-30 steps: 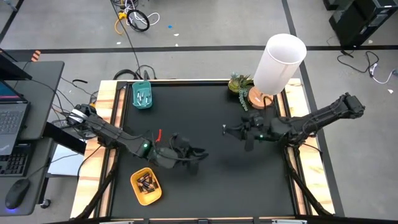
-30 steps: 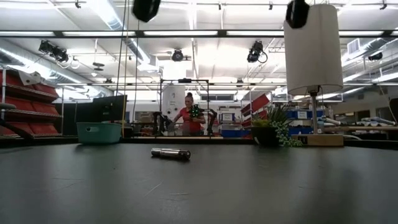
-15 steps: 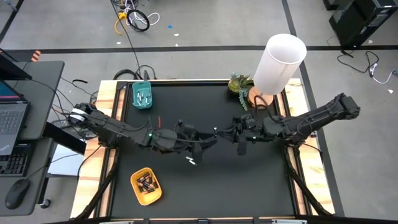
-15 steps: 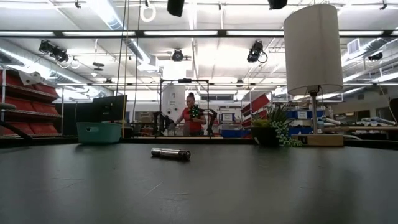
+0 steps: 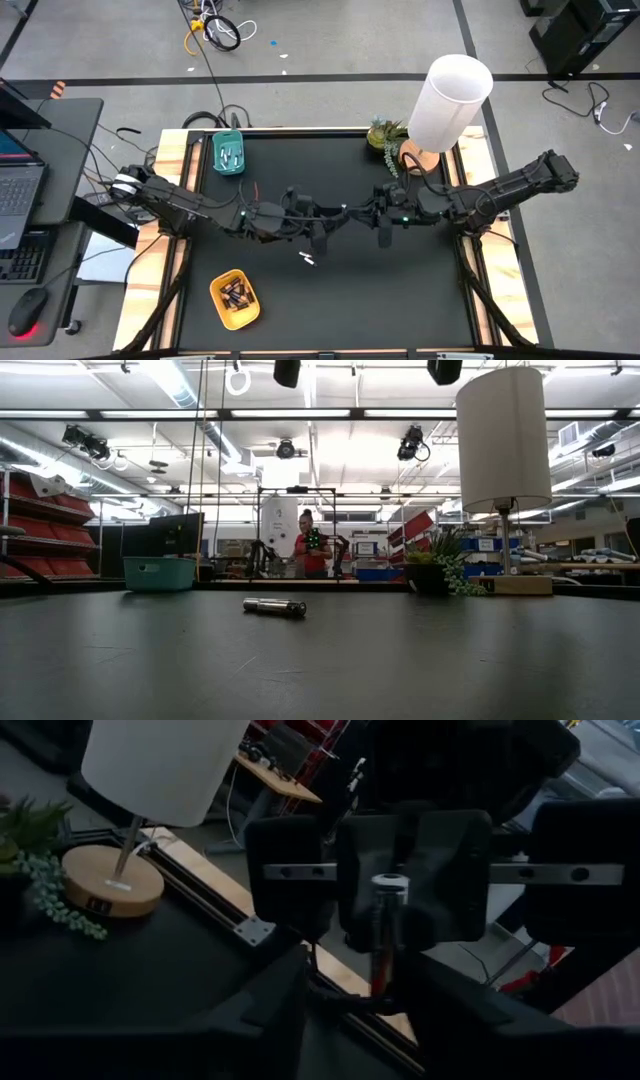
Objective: Sort batteries
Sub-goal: Put the silver battery into the blue bin
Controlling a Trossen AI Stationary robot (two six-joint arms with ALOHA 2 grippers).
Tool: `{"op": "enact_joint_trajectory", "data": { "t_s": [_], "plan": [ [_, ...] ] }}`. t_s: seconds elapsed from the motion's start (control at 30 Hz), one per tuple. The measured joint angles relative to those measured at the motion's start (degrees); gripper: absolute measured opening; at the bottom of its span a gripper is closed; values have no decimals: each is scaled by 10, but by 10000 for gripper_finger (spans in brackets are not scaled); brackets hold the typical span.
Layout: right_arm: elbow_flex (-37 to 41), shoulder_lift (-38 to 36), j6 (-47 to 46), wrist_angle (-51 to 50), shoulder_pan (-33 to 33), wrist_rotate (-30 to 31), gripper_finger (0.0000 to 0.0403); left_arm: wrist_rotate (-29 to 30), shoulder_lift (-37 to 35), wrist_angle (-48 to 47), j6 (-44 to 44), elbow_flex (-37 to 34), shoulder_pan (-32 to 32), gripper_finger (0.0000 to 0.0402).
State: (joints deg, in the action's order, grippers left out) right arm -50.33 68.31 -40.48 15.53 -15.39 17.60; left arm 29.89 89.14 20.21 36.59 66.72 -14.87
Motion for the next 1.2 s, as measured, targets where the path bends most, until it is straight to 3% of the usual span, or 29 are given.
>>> {"op": "enact_joint_trajectory", "data": {
  "t_s": [0.2,0.4,0.7,0.83,1.03,1.2],
  "plan": [
    [0,0,-3,-11,2,6,0,-9,0,2,-27,0,14,39],
    [0,-1,-12,-13,7,9,10,-8,0,7,-45,0,21,35],
    [0,-1,-35,-14,36,-18,101,4,0,-11,-34,0,34,35],
    [0,-8,-36,-28,52,-25,123,6,-1,-19,-34,0,41,35],
    [0,-59,-46,-138,82,7,122,71,-68,-149,-34,0,59,35],
    [0,-104,-33,-233,119,25,122,103,-156,-345,7,0,96,35]
  ]
}}
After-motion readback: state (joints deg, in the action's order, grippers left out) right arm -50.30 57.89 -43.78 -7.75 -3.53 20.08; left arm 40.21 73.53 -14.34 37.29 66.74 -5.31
